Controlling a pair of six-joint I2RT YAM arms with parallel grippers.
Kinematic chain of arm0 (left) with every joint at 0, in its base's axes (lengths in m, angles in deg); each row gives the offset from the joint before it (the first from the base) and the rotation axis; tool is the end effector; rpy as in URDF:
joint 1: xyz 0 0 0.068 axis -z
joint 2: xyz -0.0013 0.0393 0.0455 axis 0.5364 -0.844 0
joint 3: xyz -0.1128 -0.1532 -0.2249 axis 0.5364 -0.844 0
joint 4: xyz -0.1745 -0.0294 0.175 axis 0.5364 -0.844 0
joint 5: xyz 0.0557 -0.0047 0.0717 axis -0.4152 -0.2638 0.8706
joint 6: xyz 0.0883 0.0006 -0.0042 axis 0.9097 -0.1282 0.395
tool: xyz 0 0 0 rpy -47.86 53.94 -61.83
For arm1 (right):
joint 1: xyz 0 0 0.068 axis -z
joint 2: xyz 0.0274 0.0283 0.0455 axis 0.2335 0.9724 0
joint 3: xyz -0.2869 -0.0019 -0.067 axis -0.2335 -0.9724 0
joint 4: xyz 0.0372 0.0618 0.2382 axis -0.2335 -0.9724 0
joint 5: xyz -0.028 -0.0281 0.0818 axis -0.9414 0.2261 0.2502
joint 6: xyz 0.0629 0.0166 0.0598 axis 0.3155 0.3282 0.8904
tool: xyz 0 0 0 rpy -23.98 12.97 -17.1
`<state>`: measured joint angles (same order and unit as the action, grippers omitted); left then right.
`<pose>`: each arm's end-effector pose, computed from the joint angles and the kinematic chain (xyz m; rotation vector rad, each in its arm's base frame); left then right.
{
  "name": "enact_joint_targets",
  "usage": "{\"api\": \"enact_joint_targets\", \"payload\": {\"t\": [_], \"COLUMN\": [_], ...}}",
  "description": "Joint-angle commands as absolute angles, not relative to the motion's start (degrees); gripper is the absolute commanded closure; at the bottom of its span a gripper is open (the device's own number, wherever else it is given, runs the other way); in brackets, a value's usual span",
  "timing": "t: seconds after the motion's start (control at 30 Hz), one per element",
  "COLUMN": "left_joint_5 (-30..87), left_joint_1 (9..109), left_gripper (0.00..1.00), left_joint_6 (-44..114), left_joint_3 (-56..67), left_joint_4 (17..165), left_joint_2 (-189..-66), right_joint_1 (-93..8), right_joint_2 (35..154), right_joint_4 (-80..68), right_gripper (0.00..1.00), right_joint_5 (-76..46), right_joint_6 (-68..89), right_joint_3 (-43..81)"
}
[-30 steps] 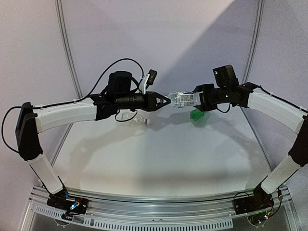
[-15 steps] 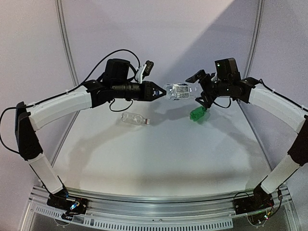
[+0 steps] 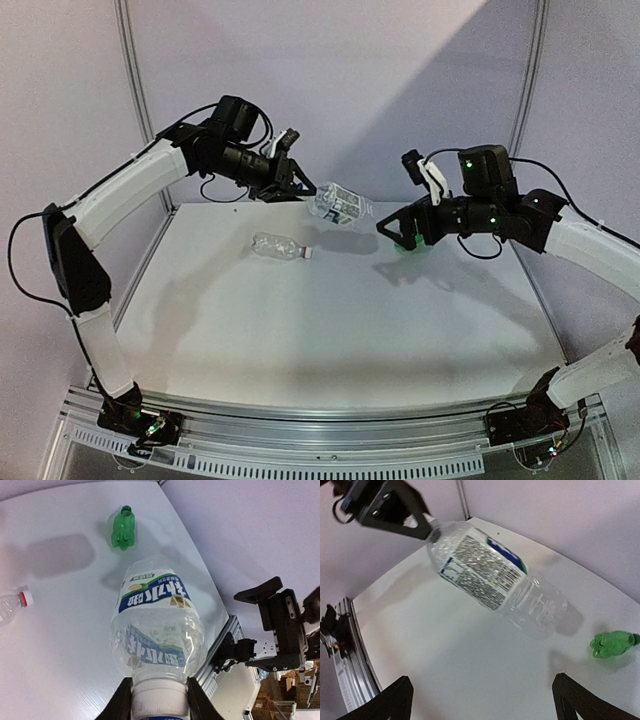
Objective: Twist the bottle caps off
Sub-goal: Pass from the left arm to the right
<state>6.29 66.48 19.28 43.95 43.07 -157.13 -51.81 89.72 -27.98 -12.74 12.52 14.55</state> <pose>0.3331 -0.2729 0.3783 0.4346 2.4002 -1.1332 0.2435 0.2104 0.3614 -0.6525 2.0146 0.6866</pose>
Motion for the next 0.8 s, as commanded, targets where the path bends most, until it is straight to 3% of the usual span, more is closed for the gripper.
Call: {"api": "enact_joint_targets", "payload": {"t": [0.0, 0.77], "left_joint_5": [-0.7, -21.8], "left_joint_1": [65.8, 65.4], "left_gripper": [1.0, 1.0], "left_joint_6": [19.7, 15.3], "left_joint_3": [48.0, 33.9], "left_joint_4": [30.0, 40.1], "left_joint_2": [-160.6, -152.2], "right_joint_1": [-53.4, -60.1], "right_joint_2": [88.9, 94.5], "right_joint_4": [-23.7, -26.9], "right_gripper": [0.01, 0.01], "right_joint_5": [-8.5, -4.0], "right_joint_6": [-4.2, -22.7], "right_joint_3": [12.2, 13.3]}}
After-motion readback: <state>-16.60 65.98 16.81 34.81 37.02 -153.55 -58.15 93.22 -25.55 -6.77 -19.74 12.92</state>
